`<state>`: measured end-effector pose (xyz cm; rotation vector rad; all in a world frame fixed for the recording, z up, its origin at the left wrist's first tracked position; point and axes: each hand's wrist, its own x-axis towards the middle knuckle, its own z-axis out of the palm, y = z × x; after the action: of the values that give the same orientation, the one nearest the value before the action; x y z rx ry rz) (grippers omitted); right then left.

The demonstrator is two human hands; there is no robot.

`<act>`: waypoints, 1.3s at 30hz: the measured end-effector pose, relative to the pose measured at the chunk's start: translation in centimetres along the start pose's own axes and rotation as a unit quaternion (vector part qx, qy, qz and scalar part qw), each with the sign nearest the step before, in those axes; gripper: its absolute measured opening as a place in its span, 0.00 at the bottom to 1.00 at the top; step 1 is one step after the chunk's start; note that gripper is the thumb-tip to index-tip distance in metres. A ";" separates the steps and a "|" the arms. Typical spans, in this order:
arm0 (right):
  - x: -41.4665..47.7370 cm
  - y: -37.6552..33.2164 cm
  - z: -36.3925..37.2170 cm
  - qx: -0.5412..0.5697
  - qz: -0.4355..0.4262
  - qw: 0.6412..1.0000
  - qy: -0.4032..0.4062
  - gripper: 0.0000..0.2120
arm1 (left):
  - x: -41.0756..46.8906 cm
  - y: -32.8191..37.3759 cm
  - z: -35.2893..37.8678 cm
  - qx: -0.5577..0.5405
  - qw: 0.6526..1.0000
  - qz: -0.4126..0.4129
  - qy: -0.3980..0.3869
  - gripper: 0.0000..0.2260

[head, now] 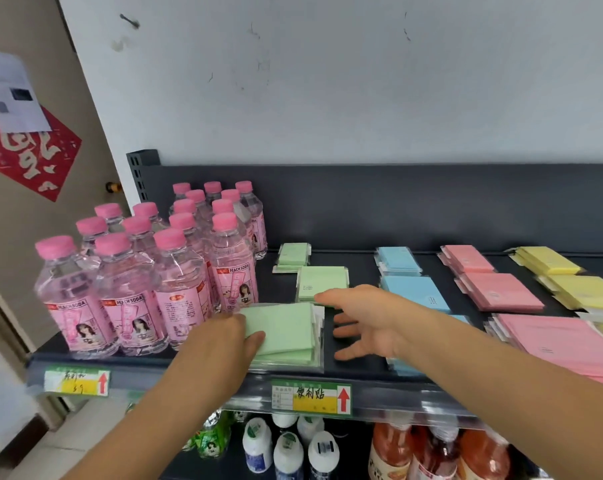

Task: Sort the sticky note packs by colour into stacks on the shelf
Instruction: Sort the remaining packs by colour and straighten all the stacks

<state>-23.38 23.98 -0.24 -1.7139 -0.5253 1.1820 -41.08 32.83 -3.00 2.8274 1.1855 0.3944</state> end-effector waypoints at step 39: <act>0.1 3.9 0.1 -0.137 -0.261 0.950 0.105 0.26 | 1.3 1.7 2.9 -0.347 0.936 0.013 0.046 0.18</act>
<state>-24.02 22.38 -3.71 -1.7522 -0.9741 0.5594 -38.23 32.70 -5.28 2.2231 0.7986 0.7753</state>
